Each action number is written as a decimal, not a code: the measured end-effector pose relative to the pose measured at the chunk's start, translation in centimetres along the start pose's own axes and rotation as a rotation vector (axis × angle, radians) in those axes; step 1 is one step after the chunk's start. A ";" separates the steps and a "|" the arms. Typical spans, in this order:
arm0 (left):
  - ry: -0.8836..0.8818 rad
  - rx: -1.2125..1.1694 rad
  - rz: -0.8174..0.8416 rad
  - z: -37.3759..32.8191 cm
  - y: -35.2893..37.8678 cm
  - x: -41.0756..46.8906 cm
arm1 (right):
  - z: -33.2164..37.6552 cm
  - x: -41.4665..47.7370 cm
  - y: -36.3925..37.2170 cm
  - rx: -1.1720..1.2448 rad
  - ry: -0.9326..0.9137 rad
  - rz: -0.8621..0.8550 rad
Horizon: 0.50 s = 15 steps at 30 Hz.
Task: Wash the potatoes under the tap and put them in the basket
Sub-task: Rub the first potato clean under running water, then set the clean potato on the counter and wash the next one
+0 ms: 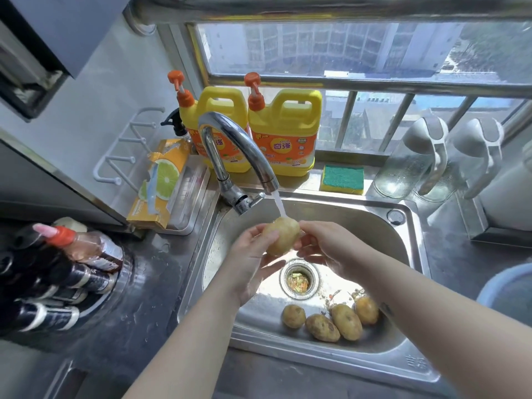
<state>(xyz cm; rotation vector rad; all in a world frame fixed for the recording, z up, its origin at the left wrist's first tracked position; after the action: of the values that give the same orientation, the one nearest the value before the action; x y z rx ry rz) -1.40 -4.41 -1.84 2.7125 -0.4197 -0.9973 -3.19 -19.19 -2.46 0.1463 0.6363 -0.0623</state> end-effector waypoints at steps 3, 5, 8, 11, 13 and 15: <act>0.116 0.692 -0.071 0.7 -0.4 -0.2 | -2.1 -0.1 -1.3 -0.437 -0.003 -0.078; 0.211 0.997 -0.112 1.3 -0.5 -0.4 | -3.2 -0.2 -1.3 -0.667 0.018 -0.082; 0.202 0.982 -0.180 2.1 -2.4 -0.6 | -4.3 0.0 0.0 -0.735 0.030 -0.050; 0.271 0.914 -0.399 0.8 -6.7 -1.3 | -4.7 0.6 1.6 -0.701 0.024 -0.004; 0.325 0.813 -0.579 -0.3 -10.7 -2.0 | -4.9 0.9 2.7 -0.701 0.017 0.037; 0.346 0.774 -0.717 -1.0 -14.4 -2.6 | -5.2 1.3 3.5 -0.685 0.023 0.057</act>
<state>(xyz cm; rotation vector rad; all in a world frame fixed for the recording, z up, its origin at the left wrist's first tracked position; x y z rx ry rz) 0.10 9.98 -3.89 3.7814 0.3513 -0.4966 -4.86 -14.91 -6.93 -0.4973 0.6448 0.2133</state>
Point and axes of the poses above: each hand's wrist, its own x-axis towards the middle knuckle, its own y-axis out of the palm, z = x × y, the point moved 8 cm from there along x, towards the middle knuckle, and after that the axes turned 3 degrees about x, right-handed, at the moved point
